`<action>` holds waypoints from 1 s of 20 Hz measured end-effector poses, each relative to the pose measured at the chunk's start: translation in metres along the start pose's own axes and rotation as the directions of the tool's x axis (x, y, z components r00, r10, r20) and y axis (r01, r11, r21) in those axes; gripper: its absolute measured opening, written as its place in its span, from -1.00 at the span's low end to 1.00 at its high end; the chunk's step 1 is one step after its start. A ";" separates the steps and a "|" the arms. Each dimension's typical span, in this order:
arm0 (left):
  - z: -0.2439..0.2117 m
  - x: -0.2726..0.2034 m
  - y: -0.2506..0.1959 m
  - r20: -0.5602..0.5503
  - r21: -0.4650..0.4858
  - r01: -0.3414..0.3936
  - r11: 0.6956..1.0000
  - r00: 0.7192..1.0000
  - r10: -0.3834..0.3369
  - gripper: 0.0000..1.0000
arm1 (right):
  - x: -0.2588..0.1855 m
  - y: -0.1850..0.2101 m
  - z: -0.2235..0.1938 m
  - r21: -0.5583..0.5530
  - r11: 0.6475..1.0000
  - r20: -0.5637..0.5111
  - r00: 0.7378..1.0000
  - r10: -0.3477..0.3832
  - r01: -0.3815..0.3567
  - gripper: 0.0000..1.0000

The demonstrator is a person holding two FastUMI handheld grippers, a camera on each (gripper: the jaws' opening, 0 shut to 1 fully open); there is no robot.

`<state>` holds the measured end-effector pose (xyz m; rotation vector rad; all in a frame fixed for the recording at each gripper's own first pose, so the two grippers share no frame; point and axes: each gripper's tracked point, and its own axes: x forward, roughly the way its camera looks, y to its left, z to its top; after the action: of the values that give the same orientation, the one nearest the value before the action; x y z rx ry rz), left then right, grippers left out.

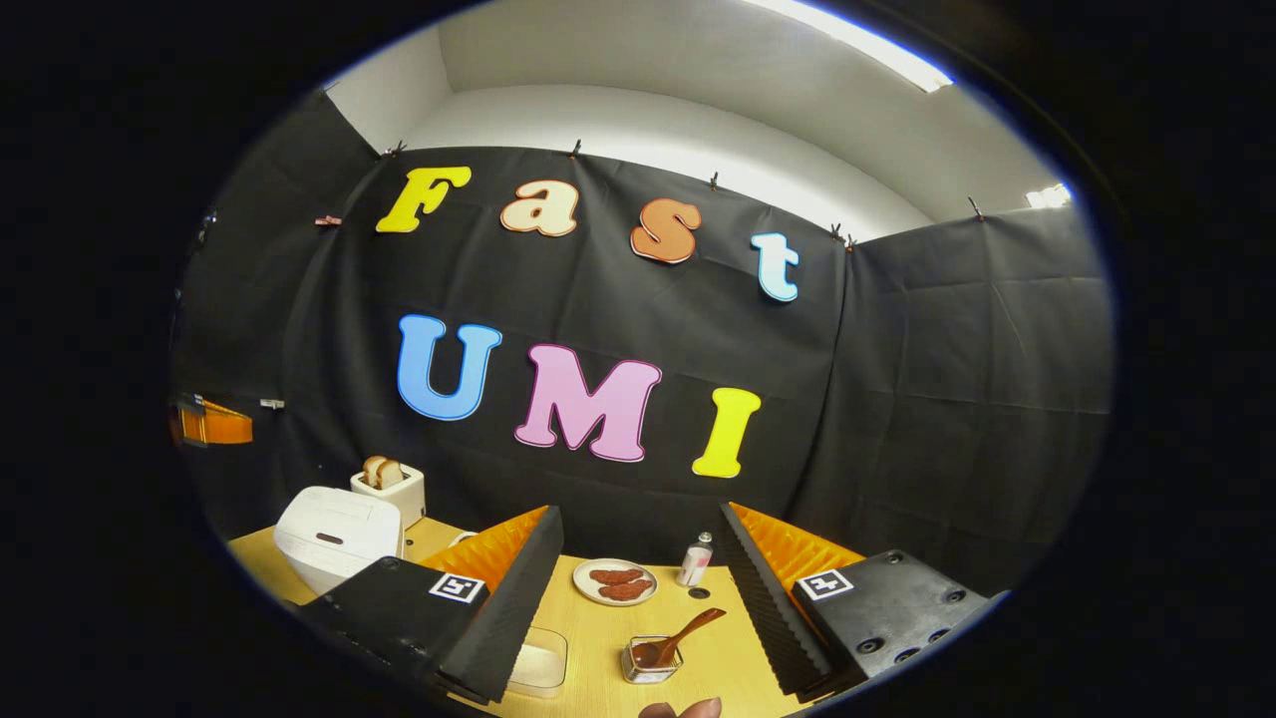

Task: Close the left gripper, press the button to open the rice cooker; take a wooden spoon from the chopstick holder with the right hand, scoop a spoonful of rice and pour it into the rice cooker, then put the wooden spoon back into the chopstick holder.

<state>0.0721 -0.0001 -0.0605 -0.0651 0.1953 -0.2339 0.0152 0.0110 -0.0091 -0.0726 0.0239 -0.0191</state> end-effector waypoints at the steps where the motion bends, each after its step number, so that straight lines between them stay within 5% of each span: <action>1: -0.008 0.012 0.009 -0.034 -0.010 0.005 1.000 0.999 -0.005 -0.88 | 0.000 -0.001 -0.002 -0.003 1.000 -0.005 1.000 -0.005 0.005 0.95; 10: -0.116 0.114 0.042 -0.356 -0.257 0.052 0.965 0.923 -0.145 -0.88 | 0.002 -0.011 -0.020 -0.007 0.999 -0.054 0.997 -0.053 0.053 0.95; 20: -0.172 0.143 0.053 -0.516 -0.276 -0.018 0.961 0.846 -0.132 -0.89 | -0.003 -0.040 -0.027 -0.043 0.990 -0.059 0.989 -0.135 0.133 0.95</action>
<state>0.1865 0.0104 -0.2600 -0.2819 0.7847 -0.2813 0.0109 -0.0305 -0.0335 -0.1124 0.0813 -0.1557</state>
